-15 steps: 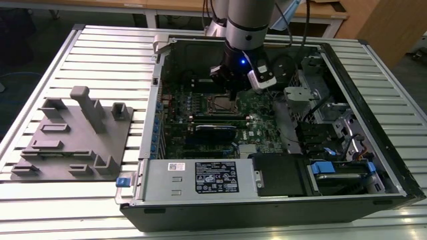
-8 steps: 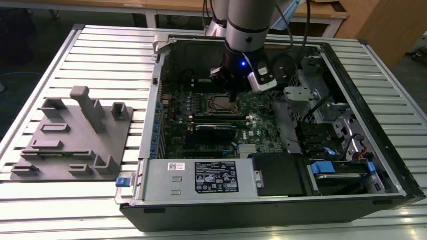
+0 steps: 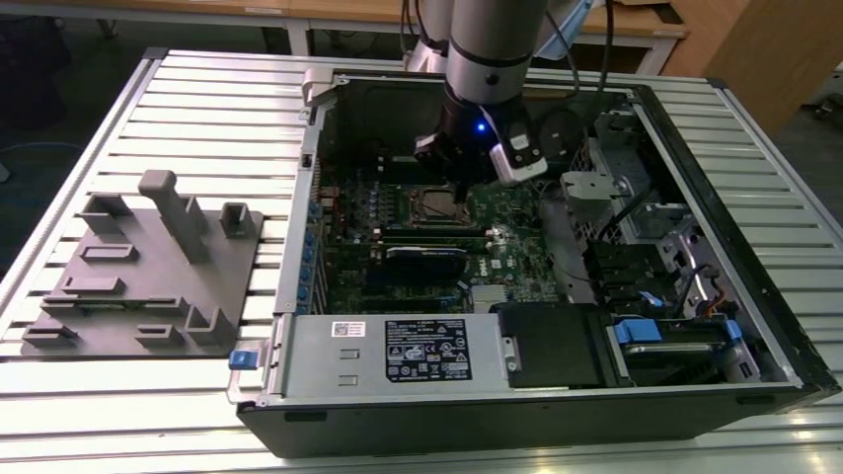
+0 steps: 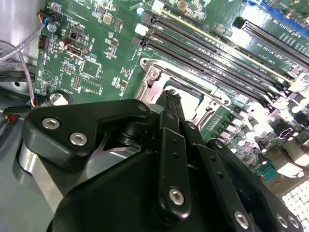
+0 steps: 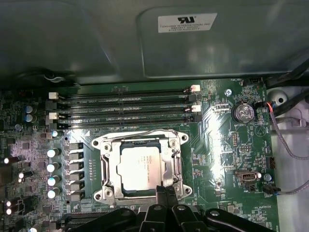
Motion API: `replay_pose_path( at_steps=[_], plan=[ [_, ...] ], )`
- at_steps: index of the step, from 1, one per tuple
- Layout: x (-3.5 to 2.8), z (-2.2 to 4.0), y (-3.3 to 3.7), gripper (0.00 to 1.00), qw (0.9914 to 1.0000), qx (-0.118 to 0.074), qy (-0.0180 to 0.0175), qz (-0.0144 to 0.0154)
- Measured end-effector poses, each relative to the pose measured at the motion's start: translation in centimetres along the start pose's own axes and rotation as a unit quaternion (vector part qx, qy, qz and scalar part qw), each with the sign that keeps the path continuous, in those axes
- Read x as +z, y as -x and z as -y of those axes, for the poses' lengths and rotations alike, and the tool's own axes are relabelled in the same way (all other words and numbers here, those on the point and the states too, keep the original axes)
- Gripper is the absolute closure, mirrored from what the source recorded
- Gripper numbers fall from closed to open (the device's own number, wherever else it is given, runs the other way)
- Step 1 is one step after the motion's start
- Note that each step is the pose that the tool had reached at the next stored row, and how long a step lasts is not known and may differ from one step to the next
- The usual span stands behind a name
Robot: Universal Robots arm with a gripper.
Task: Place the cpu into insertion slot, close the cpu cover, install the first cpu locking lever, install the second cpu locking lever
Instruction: 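Install the second cpu locking lever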
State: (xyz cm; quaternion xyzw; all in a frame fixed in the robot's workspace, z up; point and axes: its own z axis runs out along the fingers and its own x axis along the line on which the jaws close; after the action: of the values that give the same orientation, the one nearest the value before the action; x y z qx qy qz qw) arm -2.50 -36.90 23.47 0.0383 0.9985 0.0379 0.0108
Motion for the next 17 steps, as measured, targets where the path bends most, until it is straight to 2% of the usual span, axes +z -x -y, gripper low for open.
replay_pose_path(
  at_steps=[17],
  plan=[
    [0.02, 0.18, 0.01, 0.89, 1.00000, 0.000, -0.0004, 0.0000]
  ],
)
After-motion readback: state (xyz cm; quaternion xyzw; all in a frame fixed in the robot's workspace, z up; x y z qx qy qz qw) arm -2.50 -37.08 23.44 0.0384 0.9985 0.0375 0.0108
